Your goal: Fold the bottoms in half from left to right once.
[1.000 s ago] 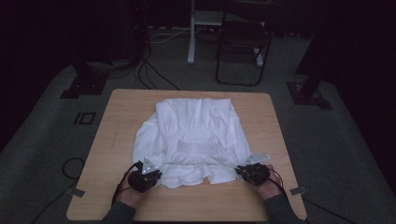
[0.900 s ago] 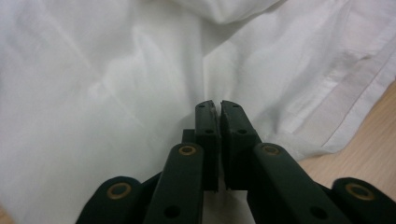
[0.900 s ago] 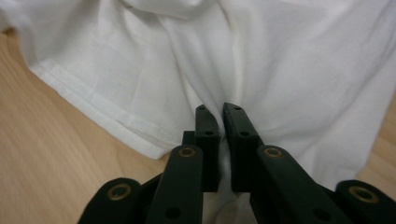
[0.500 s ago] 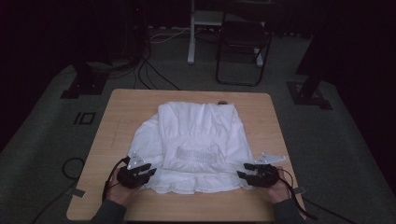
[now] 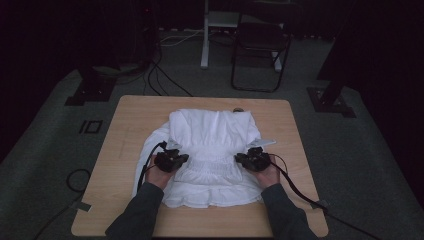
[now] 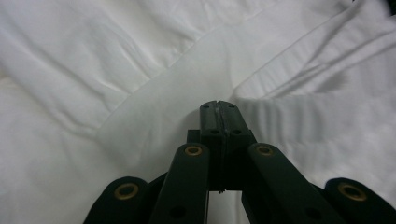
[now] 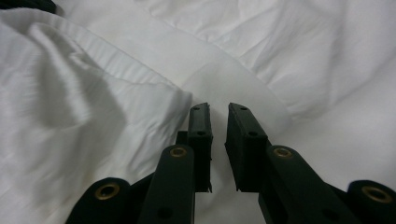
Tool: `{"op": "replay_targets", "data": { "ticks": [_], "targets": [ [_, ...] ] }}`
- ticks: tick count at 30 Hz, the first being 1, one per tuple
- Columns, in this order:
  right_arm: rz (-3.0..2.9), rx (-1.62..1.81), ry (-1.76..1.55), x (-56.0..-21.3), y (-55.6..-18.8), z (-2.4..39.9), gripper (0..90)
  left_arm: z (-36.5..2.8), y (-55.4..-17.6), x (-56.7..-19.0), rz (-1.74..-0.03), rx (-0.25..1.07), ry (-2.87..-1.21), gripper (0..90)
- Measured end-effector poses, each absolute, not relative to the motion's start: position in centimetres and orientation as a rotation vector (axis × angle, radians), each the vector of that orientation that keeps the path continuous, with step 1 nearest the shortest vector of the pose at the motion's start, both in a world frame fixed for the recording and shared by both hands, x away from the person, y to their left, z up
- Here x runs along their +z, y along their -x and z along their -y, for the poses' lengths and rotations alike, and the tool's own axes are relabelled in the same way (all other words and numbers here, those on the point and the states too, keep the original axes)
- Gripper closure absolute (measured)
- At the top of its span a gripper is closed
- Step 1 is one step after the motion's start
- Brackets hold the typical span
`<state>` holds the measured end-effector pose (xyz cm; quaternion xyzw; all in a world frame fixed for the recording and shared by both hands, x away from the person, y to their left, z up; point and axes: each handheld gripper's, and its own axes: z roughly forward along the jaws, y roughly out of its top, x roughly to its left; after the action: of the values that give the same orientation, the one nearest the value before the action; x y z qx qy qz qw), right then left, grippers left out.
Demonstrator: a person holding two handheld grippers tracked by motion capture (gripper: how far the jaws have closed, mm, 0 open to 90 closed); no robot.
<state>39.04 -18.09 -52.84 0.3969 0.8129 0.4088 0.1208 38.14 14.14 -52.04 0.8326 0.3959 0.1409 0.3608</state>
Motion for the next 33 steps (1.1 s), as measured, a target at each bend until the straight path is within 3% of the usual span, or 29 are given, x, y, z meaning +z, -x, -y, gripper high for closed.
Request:
{"op": "replay_targets", "data": {
  "ticks": [7, 12, 21, 26, 33],
  "targets": [
    [-2.475, 1.252, -1.035, -53.9, -38.6, 17.3, 73.9, -13.5, -37.3, -53.6, -0.985, 0.283, -2.138, 86.8],
    [-2.528, 1.382, -0.900, -53.2, -36.2, 18.2, 70.7, -14.1, -34.1, -53.4, -0.852, 0.225, -2.139, 82.7],
    [-2.534, 1.481, -0.832, -53.0, -34.4, 18.5, 64.8, -14.8, -31.8, -53.1, -0.780, 0.205, -2.136, 74.8],
    [-2.562, 1.429, -0.806, -53.3, -34.0, 18.1, 62.1, -14.4, -31.8, -53.2, -0.743, 0.227, -2.187, 70.5],
    [-2.387, 1.374, -0.972, -52.2, -36.4, 19.5, 53.7, -16.8, -35.1, -51.2, -0.930, 0.378, -2.034, 60.5]
  ]
}}
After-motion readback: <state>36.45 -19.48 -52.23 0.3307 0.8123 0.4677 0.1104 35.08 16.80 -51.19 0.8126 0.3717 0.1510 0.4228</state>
